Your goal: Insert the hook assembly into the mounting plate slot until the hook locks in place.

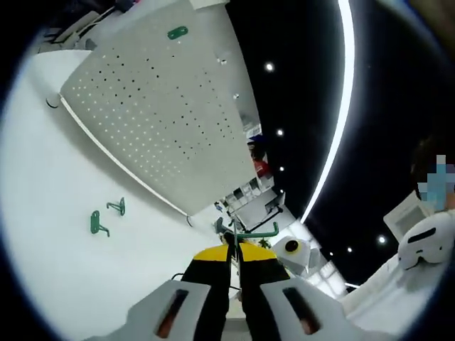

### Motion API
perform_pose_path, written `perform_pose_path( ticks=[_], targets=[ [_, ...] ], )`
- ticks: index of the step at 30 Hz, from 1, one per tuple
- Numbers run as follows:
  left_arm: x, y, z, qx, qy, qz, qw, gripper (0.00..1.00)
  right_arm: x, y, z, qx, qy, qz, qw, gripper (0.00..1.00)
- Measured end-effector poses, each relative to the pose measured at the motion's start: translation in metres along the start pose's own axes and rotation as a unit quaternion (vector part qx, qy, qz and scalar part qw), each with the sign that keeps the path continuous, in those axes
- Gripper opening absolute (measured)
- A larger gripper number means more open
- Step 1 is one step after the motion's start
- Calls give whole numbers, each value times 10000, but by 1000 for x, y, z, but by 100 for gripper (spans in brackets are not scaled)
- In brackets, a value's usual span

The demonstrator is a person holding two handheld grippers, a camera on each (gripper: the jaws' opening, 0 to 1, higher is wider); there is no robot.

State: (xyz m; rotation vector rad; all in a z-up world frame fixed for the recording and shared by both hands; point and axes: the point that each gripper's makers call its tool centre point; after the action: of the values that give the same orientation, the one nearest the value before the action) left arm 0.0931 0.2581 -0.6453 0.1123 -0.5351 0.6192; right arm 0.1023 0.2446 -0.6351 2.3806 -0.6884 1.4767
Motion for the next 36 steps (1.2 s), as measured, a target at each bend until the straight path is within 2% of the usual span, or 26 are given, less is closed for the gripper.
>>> perform_pose_path(
  ticks=[12,17,21,29,33,36],
  targets=[
    [-5,-3,15,-425,71,-242,9988,3,9,9,-13,404,-515,235,9976,4],
    [-7,-5,12,-339,-65,-235,9991,6,9,10,-14,354,-992,251,9941,1],
    [-8,-6,13,-331,-196,-253,9989,8,9,12,-12,319,-1185,306,9920,0],
    [-9,-8,10,-66,-1020,-331,9942,10,10,13,-8,117,-889,209,9958,0],
    [-9,-7,5,174,-1631,-370,9858,8,12,15,-3,-30,-684,160,9975,0],
    [-8,-7,5,257,-2027,-374,9782,11,12,15,1,-173,-502,95,9985,0]
  ],
)
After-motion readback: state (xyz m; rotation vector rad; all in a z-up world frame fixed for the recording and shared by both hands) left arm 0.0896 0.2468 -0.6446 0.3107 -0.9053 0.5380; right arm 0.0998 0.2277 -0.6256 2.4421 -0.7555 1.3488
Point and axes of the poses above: the point that each gripper's makers call its tool centre point, and the gripper's own axes: y roughly backward along the fingers, z roughly to its right, x roughly out of its top
